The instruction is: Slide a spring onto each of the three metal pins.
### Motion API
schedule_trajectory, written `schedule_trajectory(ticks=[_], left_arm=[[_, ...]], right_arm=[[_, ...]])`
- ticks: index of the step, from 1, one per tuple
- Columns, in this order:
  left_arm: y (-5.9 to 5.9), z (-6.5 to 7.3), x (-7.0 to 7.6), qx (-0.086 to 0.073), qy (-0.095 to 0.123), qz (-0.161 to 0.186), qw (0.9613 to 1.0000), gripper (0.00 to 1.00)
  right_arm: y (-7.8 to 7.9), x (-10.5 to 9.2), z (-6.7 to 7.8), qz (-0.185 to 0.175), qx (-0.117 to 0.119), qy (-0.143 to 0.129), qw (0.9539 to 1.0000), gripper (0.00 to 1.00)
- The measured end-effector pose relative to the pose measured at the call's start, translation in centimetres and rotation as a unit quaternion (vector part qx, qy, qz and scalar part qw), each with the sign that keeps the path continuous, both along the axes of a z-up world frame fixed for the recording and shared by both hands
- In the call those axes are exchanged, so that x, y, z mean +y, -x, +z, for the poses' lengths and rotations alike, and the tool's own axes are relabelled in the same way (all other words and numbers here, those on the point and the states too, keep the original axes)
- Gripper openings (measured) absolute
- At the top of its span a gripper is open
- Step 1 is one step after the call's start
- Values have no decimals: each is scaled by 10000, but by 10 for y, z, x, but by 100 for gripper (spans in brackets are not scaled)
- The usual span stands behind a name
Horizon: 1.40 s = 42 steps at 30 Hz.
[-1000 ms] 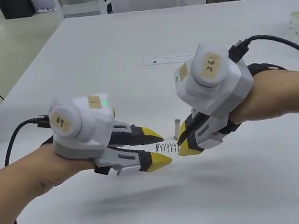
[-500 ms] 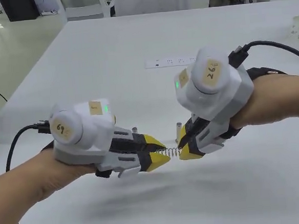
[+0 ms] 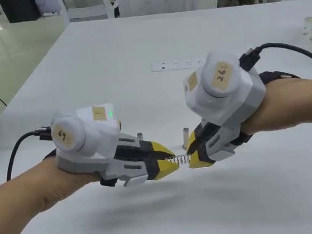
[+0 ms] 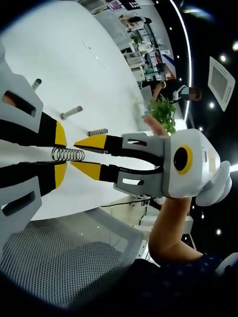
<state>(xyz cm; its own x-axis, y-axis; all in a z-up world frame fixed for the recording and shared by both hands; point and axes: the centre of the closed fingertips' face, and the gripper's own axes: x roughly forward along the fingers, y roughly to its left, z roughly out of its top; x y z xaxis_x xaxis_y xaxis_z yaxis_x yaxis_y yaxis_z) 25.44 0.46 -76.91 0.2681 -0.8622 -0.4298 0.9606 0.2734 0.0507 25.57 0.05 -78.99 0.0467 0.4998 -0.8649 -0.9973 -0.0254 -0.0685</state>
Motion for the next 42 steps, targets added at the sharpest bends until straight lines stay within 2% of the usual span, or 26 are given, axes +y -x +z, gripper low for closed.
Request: schedule_trajectory(ticks=[11,17,26,42], left_arm=[[4,11,-5,-39,185,-54,9998,2],[5,15,-6,-6,295,-34,9996,2],[4,11,-4,-13,231,13,9997,2],[4,1,-3,-25,38,-24,10000,2]], right_arm=[[3,0,-6,-2,89,13,10000,12],[2,-1,-6,-7,99,6,10000,11],[3,1,-2,65,42,-94,9999,9],[9,11,20,211,-67,-208,9995,9]])
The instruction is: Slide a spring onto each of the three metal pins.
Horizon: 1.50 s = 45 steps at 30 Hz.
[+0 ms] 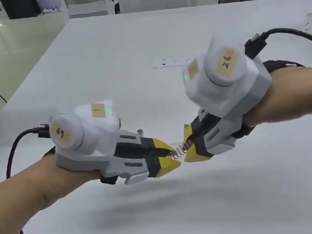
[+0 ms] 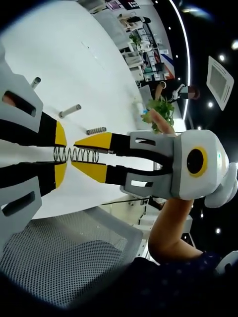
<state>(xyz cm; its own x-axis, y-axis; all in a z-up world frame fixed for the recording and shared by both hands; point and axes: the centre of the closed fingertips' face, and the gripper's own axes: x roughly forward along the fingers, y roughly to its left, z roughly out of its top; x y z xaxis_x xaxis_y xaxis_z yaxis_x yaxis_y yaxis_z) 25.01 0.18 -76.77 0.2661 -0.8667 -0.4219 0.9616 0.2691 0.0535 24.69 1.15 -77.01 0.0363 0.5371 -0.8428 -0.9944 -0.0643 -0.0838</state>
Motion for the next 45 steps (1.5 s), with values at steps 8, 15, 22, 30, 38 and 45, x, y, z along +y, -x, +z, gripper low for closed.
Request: schedule_trajectory(ticks=[8,15,22,30,38,45], left_arm=[[1,-2,0,18,-31,-21,10000,3],[0,-2,0,18,-8,-10,10000,3],[0,-2,-1,28,7,-3,10000,3],[1,-3,-3,55,20,-16,10000,3],[1,-4,-3,78,18,16,10000,3],[-1,-2,0,102,60,72,9999,7]], right_arm=[[6,8,7,86,61,-165,9998,9],[9,13,11,115,121,-219,9996,9],[10,15,13,127,126,-199,9996,8],[10,17,14,161,116,-177,9996,8],[10,18,13,164,113,-139,9997,8],[6,17,16,159,74,-133,9998,8]])
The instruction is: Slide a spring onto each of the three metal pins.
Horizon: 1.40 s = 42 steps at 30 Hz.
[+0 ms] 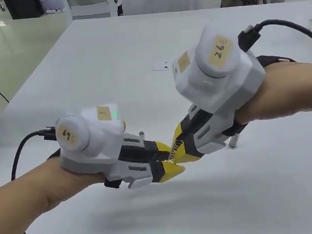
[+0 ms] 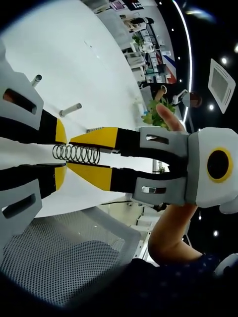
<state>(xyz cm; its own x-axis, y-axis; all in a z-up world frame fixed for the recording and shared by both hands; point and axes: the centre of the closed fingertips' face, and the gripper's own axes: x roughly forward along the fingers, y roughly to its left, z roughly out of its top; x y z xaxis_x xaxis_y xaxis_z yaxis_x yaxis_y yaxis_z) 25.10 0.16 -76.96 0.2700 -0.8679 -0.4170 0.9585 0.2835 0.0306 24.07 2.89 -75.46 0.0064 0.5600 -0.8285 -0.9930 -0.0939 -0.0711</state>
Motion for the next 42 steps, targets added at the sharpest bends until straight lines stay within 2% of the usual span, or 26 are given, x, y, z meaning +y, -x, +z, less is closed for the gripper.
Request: schedule_trajectory(ticks=[7,14,20,42], left_arm=[[-2,-2,8,82,-30,92,9999,9],[-3,-2,14,140,-49,181,9997,17],[-4,-1,22,191,-60,295,9994,20],[-3,3,55,167,-24,771,9969,28]], right_arm=[[-8,-7,0,-50,-96,105,9999,8],[-12,-13,-1,-113,-136,186,9997,9],[-17,-18,-1,-166,-161,222,9995,9],[-26,-28,-2,-205,-237,325,9990,9]])
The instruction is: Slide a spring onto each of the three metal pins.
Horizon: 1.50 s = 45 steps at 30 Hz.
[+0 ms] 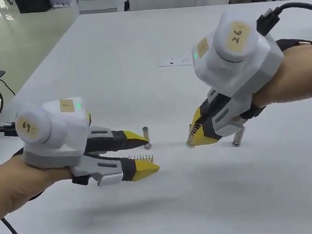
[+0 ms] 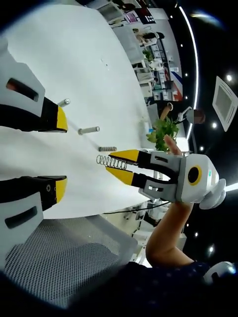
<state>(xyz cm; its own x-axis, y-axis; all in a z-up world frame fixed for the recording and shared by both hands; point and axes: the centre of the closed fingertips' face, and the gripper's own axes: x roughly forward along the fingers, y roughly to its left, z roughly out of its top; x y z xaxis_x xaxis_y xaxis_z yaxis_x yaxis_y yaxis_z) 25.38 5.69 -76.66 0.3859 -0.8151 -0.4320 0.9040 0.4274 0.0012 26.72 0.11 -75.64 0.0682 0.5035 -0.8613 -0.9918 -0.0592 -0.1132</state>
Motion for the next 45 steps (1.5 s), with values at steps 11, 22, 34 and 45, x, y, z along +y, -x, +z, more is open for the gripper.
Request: schedule_trajectory(ticks=[11,22,34,45], left_arm=[[1,-3,17,51,62,298,9995,32],[2,-6,28,93,135,535,9984,36],[2,-10,24,98,187,586,9981,39],[4,-15,22,120,161,588,9981,42]], right_arm=[[-2,-2,2,5,-34,55,10000,9],[-11,-9,6,-12,-75,171,9998,9],[-33,-15,4,-69,-137,357,9992,9],[-54,-11,-3,-59,-276,543,9981,9]])
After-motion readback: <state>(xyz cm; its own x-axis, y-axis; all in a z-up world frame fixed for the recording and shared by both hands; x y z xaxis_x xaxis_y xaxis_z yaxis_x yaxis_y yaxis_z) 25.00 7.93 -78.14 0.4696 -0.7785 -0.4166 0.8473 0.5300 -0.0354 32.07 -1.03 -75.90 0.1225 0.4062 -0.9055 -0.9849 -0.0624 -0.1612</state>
